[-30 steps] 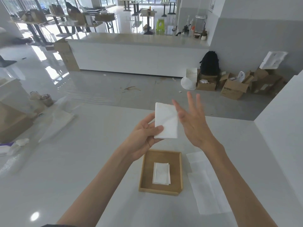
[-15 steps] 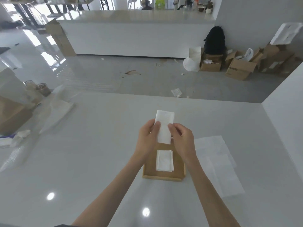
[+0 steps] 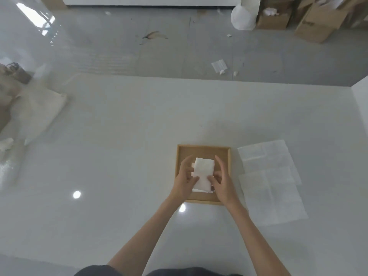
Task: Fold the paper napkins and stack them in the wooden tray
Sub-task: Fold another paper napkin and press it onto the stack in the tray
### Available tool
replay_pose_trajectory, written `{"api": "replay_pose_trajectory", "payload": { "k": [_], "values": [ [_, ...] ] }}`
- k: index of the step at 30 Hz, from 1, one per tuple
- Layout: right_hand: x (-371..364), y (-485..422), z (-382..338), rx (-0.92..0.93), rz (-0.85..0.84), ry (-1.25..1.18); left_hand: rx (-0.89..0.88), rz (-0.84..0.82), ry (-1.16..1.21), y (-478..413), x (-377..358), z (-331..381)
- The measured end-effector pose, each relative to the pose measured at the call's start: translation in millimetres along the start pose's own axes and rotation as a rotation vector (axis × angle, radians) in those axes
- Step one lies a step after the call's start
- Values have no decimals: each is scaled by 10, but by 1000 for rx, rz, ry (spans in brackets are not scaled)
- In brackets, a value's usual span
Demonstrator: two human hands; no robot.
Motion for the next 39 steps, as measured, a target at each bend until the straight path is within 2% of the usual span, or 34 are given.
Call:
{"api": "replay_pose_trajectory", "payload": {
  "k": [3,7,13,22,39],
  "values": [
    [-50,-102,169,21,-41,88,11,-37,-177,-193,-109,-230],
    [-213,-150,355,71,-191,266,-15,-106,-332,-323,-237,-445],
    [-297,-137,571,51,-244,388,18,-164,-536,-362,-339,-724],
    [-316,-160,645,23,-172,397,8,-243,-648,-496,-422,-761],
    [-277,-101,661,49,-97,392,-64,-193,-781,-556,-448,-649]
  ]
}}
Point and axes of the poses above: each hand's wrist, its own y-axis away from the middle knuckle, its own x-axis out of the back of the hand, z = x × y, the point moved 10 cm from there along -y, towards the middle knuckle, and after that the axes turned 12 degrees about x, right-handed, at the moved point
